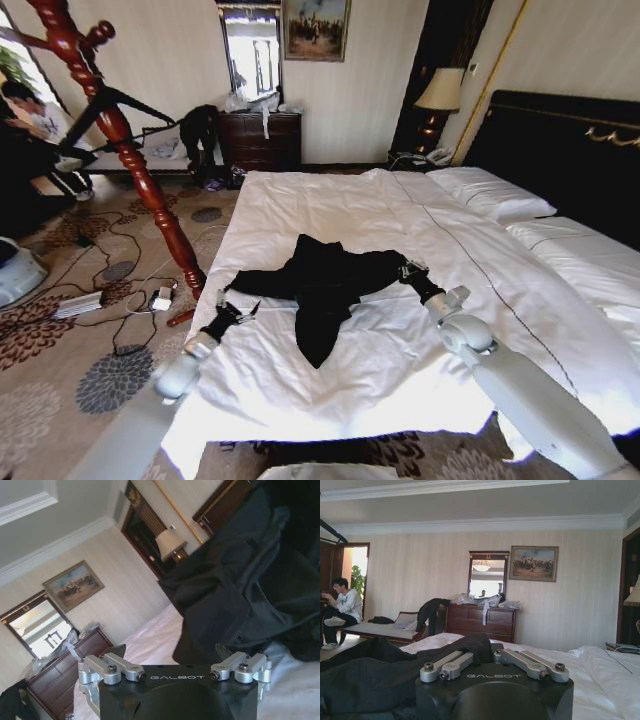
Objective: Pick up the clothes from the bed and hang them on the clothes hanger.
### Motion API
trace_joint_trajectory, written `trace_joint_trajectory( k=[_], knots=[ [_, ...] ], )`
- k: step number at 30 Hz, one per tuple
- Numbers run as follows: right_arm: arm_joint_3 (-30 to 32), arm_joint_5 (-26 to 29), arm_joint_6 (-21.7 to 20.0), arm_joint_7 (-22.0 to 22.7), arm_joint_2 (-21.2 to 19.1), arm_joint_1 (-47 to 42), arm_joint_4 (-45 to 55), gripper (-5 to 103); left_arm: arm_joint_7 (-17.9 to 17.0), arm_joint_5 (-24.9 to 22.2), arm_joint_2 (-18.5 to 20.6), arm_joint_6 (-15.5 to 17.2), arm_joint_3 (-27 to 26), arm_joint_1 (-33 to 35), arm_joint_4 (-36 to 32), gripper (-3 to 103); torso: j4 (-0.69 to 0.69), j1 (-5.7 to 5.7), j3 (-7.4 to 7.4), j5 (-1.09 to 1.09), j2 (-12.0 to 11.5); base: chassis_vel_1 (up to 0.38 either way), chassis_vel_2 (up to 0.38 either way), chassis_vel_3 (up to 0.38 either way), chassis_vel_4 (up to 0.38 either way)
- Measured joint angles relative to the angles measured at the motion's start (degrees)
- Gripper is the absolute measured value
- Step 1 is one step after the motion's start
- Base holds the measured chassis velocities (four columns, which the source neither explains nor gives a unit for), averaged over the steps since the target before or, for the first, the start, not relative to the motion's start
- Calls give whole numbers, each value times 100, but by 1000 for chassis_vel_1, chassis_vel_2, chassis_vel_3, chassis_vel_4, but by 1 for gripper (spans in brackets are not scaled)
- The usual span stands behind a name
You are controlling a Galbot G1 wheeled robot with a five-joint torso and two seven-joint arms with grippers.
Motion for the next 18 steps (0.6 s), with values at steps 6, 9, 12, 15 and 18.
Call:
trace_joint_trajectory(
  k=[6,9,12,15,18],
  knots=[
    [-102,-15,0,0,257,184,-199,0,-80,475,-380,-135,552,-573,628,100,2,0,0,0,-1,0,0,0,0],
    [-107,-23,0,0,298,196,-229,0,-87,625,-455,-189,670,-688,769,100,1,0,0,0,0,0,0,0,0],
    [-98,-25,0,0,338,198,-244,0,-154,789,-559,-238,763,-820,959,100,2,0,0,0,0,0,0,0,0],
    [-52,-10,12,0,367,196,-247,0,-325,990,-792,-276,845,-1075,1321,100,2,0,0,-2,0,0,0,0,0],
    [-40,2,23,-1,391,211,-267,0,-526,1280,-1090,-348,828,-1292,1648,100,0,0,0,-1,0,0,0,0,0]
  ],
)
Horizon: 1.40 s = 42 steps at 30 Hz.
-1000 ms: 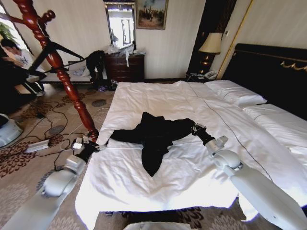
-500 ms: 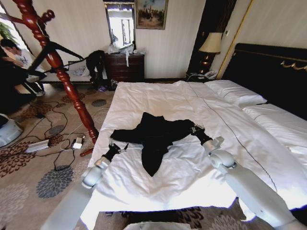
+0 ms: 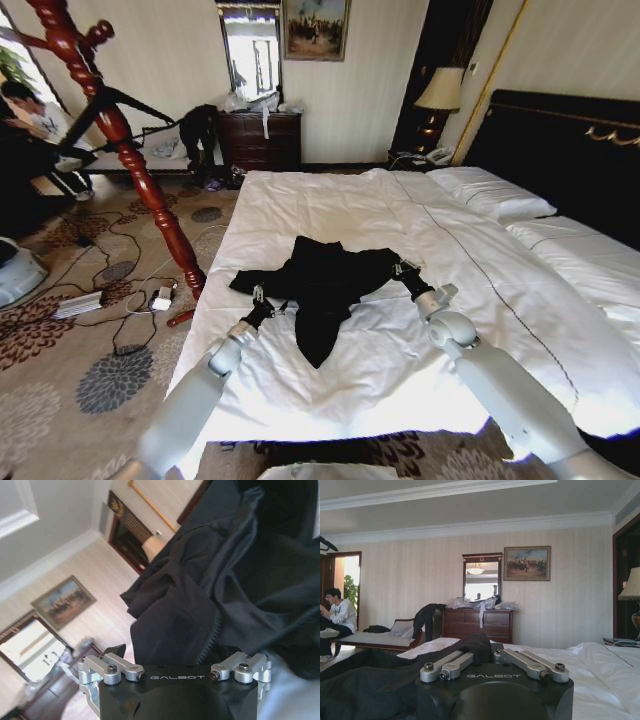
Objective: Pick up the clothes from the bed and hang them on the clothes hanger.
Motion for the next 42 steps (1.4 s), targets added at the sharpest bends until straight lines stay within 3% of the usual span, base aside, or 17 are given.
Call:
trace_joint_trajectory(
  k=[5,9,11,14,16,18,20,24,26,30,31,33,37,40,41,42],
  knots=[
    [10,12,5,1,38,34,-15,0,-268,83,-318,50,-79,-197,278,101,0,0,0,1,0,0,0,0,0],
    [49,12,13,7,61,10,-18,0,-318,-404,-233,182,-22,-212,172,85,1,0,0,0,0,0,0,0,0],
    [52,9,19,8,61,4,-25,0,-327,-506,-204,205,-8,-198,129,85,1,-1,0,0,0,0,0,0,0],
    [55,-12,40,8,63,-1,-51,0,-403,-922,-80,251,22,-93,-90,69,2,-1,0,0,0,0,0,0,0],
    [55,-12,41,9,64,0,-52,0,-429,-964,-66,250,22,-74,-116,69,2,-1,0,0,0,0,0,0,0],
    [51,-7,44,28,60,15,-49,0,-611,-1109,-49,239,21,-24,-147,52,2,-1,-1,0,0,0,0,0,0],
    [48,-6,44,35,54,20,-44,0,-660,-1137,-54,229,14,-18,-146,52,2,-1,0,0,0,0,0,0,0],
    [57,35,51,111,-43,15,60,0,-873,-1219,-41,222,-14,7,-174,31,2,-1,-1,-1,0,0,0,0,0],
    [72,51,58,117,-63,4,82,0,-926,-1224,-34,236,-15,6,-183,31,2,-1,-1,-1,0,0,0,0,0],
    [177,253,104,210,-149,-90,253,0,-1205,-1286,-44,288,29,-67,-156,9,0,-1,0,-1,0,0,0,0,0],
    [177,253,104,210,-149,-90,253,0,-1205,-1286,-44,288,29,-67,-156,9,0,-1,0,-1,0,0,0,0,0],
    [265,374,112,292,-221,-176,415,0,-1386,-1490,-40,349,93,-155,-196,2,1,-1,0,-1,0,0,0,0,0],
    [396,464,118,318,-353,-300,609,0,-1570,-1922,58,484,172,-284,-394,1,1,-1,0,-1,0,0,0,0,0],
    [744,707,126,369,-710,-568,1060,0,-1737,-2795,308,745,131,-506,-867,1,0,0,0,-1,0,0,0,0,0],
    [744,707,126,369,-710,-568,1060,0,-1737,-2795,308,745,131,-506,-867,1,0,0,0,-1,0,0,0,0,0],
    [921,823,114,399,-890,-703,1287,0,-1775,-3220,440,885,36,-594,-1134,1,0,0,0,-1,0,0,0,0,0]
  ],
)
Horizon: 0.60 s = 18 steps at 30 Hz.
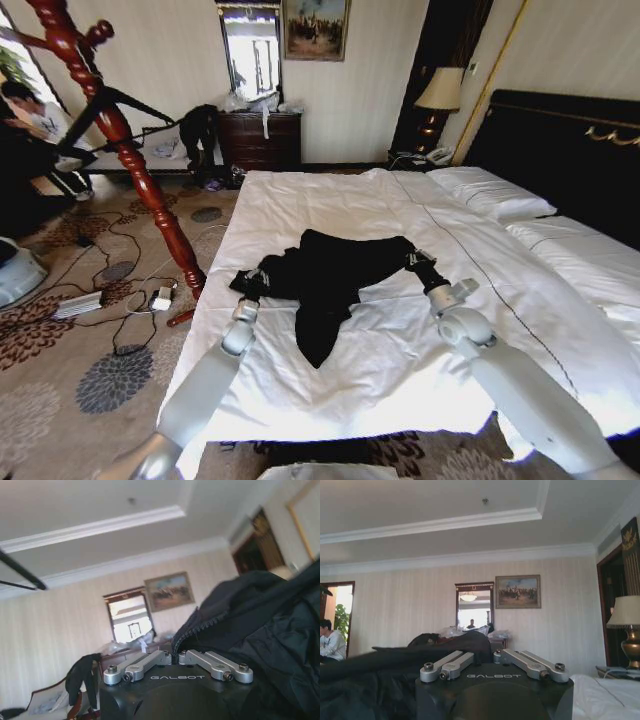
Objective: Pick up the clothes from the bed and hang them on the clothes hanger.
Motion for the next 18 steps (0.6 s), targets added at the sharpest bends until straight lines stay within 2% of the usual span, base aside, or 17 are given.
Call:
trace_joint_trajectory(
  k=[1,3,4,7,8,9,10,14,15,16,18],
  knots=[
    [193,129,-27,18,-214,-135,257,0,-40,-432,140,169,-95,-75,-293,1,0,0,0,0,0,0,0,0,0],
    [407,296,-63,65,-492,-260,605,0,-92,-1013,374,425,-241,-204,-731,1,0,0,0,0,0,0,0,0,0],
    [407,296,-63,65,-492,-260,605,0,-92,-1013,374,425,-241,-204,-731,1,0,0,0,0,0,0,0,0,0],
    [838,818,-190,418,-1142,-289,1461,0,-251,-2328,1154,1102,-515,-669,-1712,1,2,0,-1,-1,1,0,0,0,0],
    [910,979,-231,539,-1302,-209,1658,0,-275,-2623,1361,1244,-572,-799,-1881,1,2,-1,-1,-1,0,0,0,0,0],
    [910,979,-231,539,-1302,-209,1658,0,-275,-2623,1361,1244,-572,-799,-1881,1,2,-1,-1,-1,0,0,0,0,0],
    [974,1244,-286,686,-1533,-37,1900,0,-291,-3128,1731,1463,-652,-1046,-2110,1,3,-1,-1,0,1,0,0,0,0],
    [1003,2011,-384,878,-2204,633,2334,0,-182,-4093,2534,1797,-697,-1868,-2425,1,4,0,0,-2,1,0,0,0,0],
    [1003,2011,-384,878,-2204,633,2334,0,-182,-4093,2534,1797,-697,-1868,-2425,1,4,0,0,-2,1,0,0,0,0],
    [1003,2351,-401,901,-2476,963,2433,0,-70,-4388,2789,1858,-697,-2244,-2492,1,2,0,0,-1,1,0,0,0,0],
    [1003,2710,-411,903,-2756,1459,2481,0,31,-4779,3047,1924,-697,-2642,-2562,1,0,-1,0,0,1,0,0,0,0]
  ],
)
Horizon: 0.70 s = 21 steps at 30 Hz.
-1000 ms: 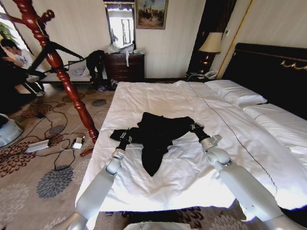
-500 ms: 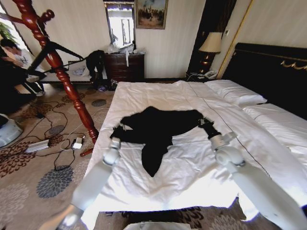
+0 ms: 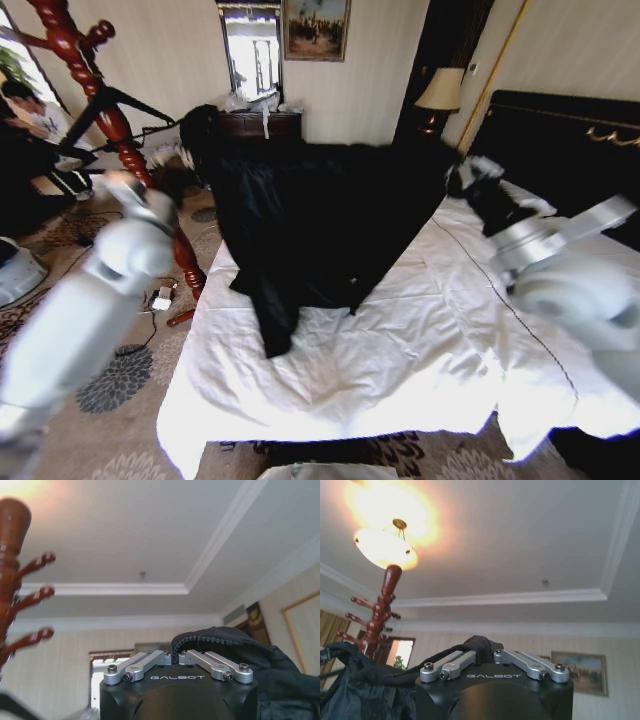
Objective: Pick up the clothes from the bed and hang them on the clothes hanger.
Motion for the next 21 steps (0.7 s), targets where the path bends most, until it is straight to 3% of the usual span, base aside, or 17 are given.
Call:
trace_joint_trajectory(
  k=[2,3,7,8,10,12,17,21],
  knots=[
    [-3,127,-1,0,-84,195,4,0,40,-188,104,26,1,-159,-29,1,0,0,0,-1,0,0,0,0,0],
    [-9,410,-1,-5,-260,589,12,0,106,-550,290,81,-7,-457,-73,1,1,0,0,-1,0,0,0,0,0],
    [85,1075,-5,-32,-643,1175,60,0,211,-1238,692,196,-180,-873,-218,1,0,0,0,0,0,0,0,0,0],
    [85,1075,-5,-32,-643,1175,60,0,211,-1238,692,196,-180,-873,-218,1,0,0,0,0,0,0,0,0,0],
    [186,1515,-85,11,-886,1367,252,0,150,-1878,1055,341,-533,-810,-577,1,1,0,-1,0,0,0,0,0,0],
    [215,1655,-155,101,-976,1406,408,0,67,-2114,1237,399,-715,-632,-830,1,3,-1,-1,-1,1,0,0,0,0],
    [212,1594,-384,336,-1032,1197,744,0,-123,-2149,1462,474,-1075,203,-1427,1,1,-2,-1,0,1,0,0,0,0],
    [-10,981,-593,398,-771,728,560,0,-314,-1666,1194,544,-982,911,-1419,1,1,-1,0,-1,1,0,0,0,0]
  ],
)
